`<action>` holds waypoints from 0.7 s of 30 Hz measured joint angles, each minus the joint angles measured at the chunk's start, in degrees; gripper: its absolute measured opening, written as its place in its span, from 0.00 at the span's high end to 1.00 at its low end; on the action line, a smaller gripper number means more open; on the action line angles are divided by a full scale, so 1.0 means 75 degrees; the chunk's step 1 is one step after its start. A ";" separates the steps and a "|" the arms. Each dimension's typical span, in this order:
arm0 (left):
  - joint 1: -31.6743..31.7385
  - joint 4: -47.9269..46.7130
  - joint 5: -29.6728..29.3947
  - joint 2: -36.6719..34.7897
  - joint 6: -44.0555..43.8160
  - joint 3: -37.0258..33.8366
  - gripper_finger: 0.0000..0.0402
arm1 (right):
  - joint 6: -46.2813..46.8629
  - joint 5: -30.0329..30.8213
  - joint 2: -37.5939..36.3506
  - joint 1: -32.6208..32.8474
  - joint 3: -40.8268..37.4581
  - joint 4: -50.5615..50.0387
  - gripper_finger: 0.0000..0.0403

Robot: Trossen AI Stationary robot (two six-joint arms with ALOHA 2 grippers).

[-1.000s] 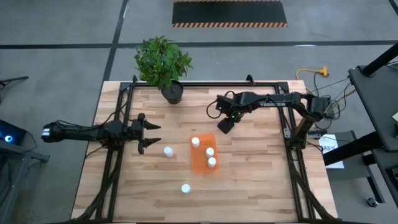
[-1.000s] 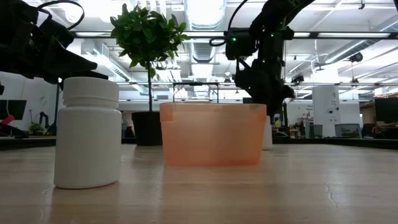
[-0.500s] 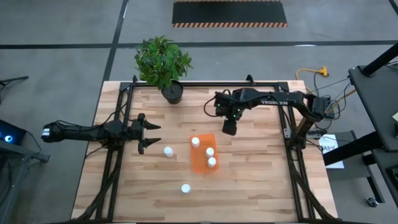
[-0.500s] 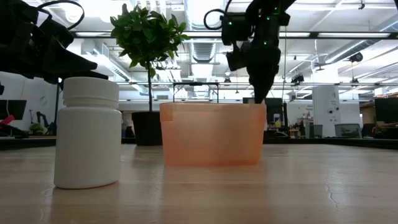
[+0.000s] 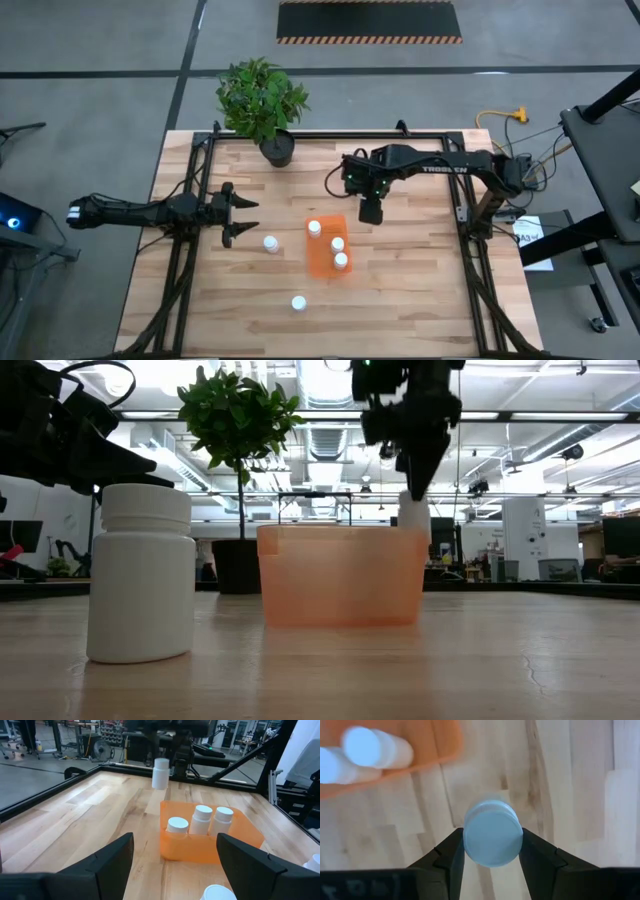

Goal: Pick and place pill bottles into a basket
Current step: Put the white pill bottle into the orange container

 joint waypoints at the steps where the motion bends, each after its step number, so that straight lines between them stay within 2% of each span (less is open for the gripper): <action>1: 0.0001 0.0001 0.0000 0.0000 0.0000 -0.0002 0.33 | 0.0026 0.0011 0.0000 0.0075 0.0113 -0.0043 0.65; 5: 0.0000 0.0001 0.0000 0.0000 0.0000 -0.0001 0.33 | 0.0220 0.0039 0.0054 0.0327 0.0543 -0.0090 0.65; 9: 0.0001 0.0003 0.0001 -0.0001 0.0000 -0.0001 0.33 | 0.0317 0.0061 0.0562 0.0514 0.1147 -0.0552 0.65; 21: 0.0001 0.0002 0.0002 0.0000 0.0000 -0.0002 0.33 | 0.0245 0.0062 0.1909 0.0860 0.3626 -0.0899 0.65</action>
